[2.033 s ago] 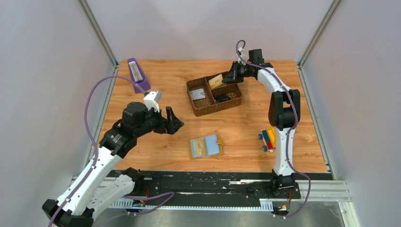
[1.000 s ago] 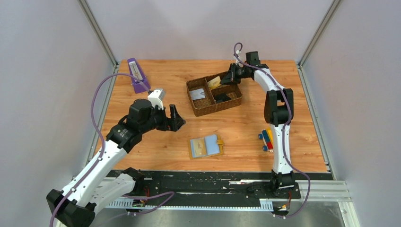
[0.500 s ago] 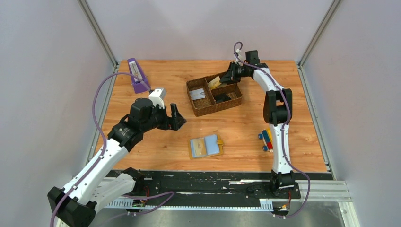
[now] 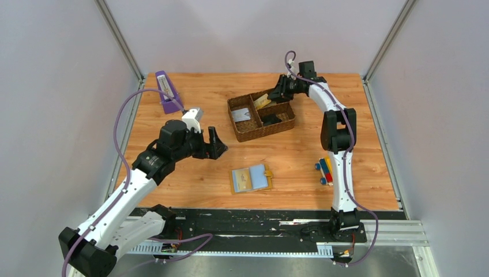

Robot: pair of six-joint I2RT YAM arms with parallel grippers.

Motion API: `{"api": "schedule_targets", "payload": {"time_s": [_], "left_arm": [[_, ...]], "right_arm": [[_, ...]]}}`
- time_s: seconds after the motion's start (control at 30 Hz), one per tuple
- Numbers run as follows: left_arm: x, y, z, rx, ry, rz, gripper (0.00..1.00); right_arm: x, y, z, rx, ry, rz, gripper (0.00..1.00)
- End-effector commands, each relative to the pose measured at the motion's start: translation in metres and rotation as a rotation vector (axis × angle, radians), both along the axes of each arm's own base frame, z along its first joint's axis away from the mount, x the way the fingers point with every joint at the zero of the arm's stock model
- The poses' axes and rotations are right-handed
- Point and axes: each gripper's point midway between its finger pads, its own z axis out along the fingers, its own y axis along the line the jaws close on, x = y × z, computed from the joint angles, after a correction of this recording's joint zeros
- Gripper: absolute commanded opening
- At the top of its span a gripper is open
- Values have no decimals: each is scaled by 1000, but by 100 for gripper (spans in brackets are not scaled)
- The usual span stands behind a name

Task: Take the credit cards out of the card holder
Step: Place the credit card in the storage box.

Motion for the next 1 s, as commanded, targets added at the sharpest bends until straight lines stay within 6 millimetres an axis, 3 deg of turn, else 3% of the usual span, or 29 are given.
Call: {"api": "schedule_targets", "payload": {"time_s": [0.0, 0.3, 0.5, 0.63, 0.8, 0.97], "left_arm": [[-1, -7, 8, -45, -11, -25, 100], [-11, -9, 1, -48, 52, -49, 100], [-17, -11, -6, -62, 91, -51, 100], [-20, -14, -17, -77, 141, -55, 100], [-23, -17, -48, -46, 257, -51, 98], [-29, -32, -75, -53, 383, -124, 92]], "right_arm": [[8, -4, 42, -19, -76, -44, 35], [4, -20, 93, -84, -131, -156, 43], [-24, -17, 116, -130, -134, -177, 43], [-63, -2, 124, -166, -112, -185, 43], [-128, 27, 121, -189, -66, -152, 41], [-198, 59, 102, -194, -37, -87, 41]]}}
